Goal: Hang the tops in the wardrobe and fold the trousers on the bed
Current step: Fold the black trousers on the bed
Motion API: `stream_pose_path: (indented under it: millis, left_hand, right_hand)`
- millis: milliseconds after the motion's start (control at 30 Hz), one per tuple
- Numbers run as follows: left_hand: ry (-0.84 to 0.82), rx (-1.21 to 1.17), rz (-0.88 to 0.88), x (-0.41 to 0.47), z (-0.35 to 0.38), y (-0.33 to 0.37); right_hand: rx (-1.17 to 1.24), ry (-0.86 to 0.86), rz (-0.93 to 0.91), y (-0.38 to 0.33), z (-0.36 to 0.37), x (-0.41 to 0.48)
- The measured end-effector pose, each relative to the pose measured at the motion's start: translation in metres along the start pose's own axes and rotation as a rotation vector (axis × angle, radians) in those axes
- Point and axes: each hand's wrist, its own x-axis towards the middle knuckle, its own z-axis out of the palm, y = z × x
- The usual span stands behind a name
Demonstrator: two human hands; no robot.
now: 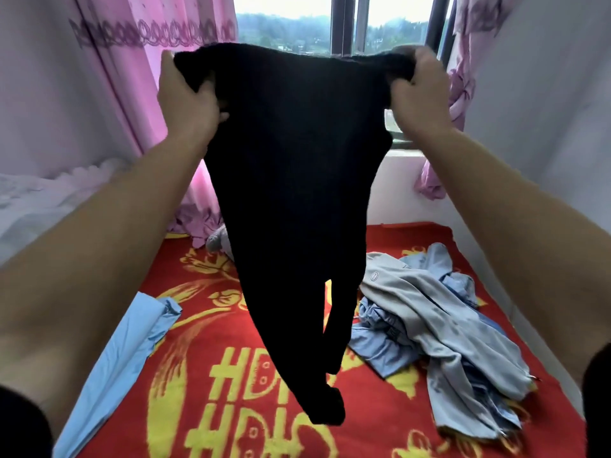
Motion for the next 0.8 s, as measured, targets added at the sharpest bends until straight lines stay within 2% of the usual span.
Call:
stream_pose_path:
  millis: [100, 200, 300, 367, 500, 567, 600, 667, 800]
  left_hand:
    - [0.121, -0.003, 0.175, -0.003, -0.001, -0.005]
    - [0.074, -0.007, 0.165, 0.007, -0.001, -0.018]
    - [-0.002, 0.021, 0.039, 0.018, 0.006, -0.044]
    - [-0.077, 0.057, -0.069, 0.021, 0.015, -0.067]
    - [-0.239, 0.035, -0.297, 0.032, 0.034, -0.119]
    - [-0.249, 0.001, -0.346, 0.038, 0.043, -0.144]
    - [-0.228, -0.049, -0.338, 0.042, 0.047, -0.153]
    - [-0.159, -0.131, -0.289, 0.060, 0.050, -0.159]
    - [0.096, -0.203, -0.041, 0.099, 0.045, -0.130]
  right_hand:
    - [-0.002, 0.158, -0.212, -0.001, 0.000, -0.003]
    - [-0.063, 0.130, -0.148, 0.003, 0.004, 0.009]
    - [-0.253, 0.128, -0.102, 0.020, 0.014, 0.015]
    - [-0.350, 0.050, -0.016, 0.037, 0.028, 0.018]
    - [-0.378, -0.254, 0.276, 0.076, 0.071, 0.025]
    - [-0.428, -0.333, 0.281, 0.092, 0.095, 0.029]
    - [-0.442, -0.321, 0.248, 0.095, 0.106, 0.033]
    - [-0.393, -0.184, 0.143, 0.087, 0.123, 0.044]
    - [-0.224, 0.126, -0.167, 0.053, 0.145, 0.064]
